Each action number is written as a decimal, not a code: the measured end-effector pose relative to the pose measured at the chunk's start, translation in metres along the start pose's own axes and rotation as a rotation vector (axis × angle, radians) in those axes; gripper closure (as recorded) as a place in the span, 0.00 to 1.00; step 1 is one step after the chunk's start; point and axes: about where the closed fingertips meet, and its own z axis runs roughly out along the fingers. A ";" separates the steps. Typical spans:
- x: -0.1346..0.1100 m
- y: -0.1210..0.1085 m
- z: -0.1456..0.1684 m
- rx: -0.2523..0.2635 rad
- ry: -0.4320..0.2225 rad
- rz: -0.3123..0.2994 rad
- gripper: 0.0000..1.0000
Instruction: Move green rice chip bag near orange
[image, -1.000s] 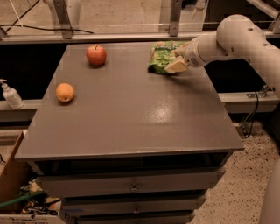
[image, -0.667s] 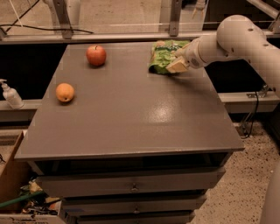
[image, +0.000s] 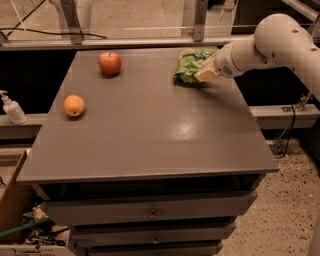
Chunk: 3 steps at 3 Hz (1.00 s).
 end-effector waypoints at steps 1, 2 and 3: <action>-0.019 0.006 -0.023 -0.015 -0.045 -0.022 1.00; -0.037 0.032 -0.052 -0.077 -0.096 -0.070 1.00; -0.050 0.071 -0.076 -0.175 -0.155 -0.115 1.00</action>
Offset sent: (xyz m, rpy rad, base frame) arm -0.1001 0.0269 0.0747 0.0596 -0.0444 0.2468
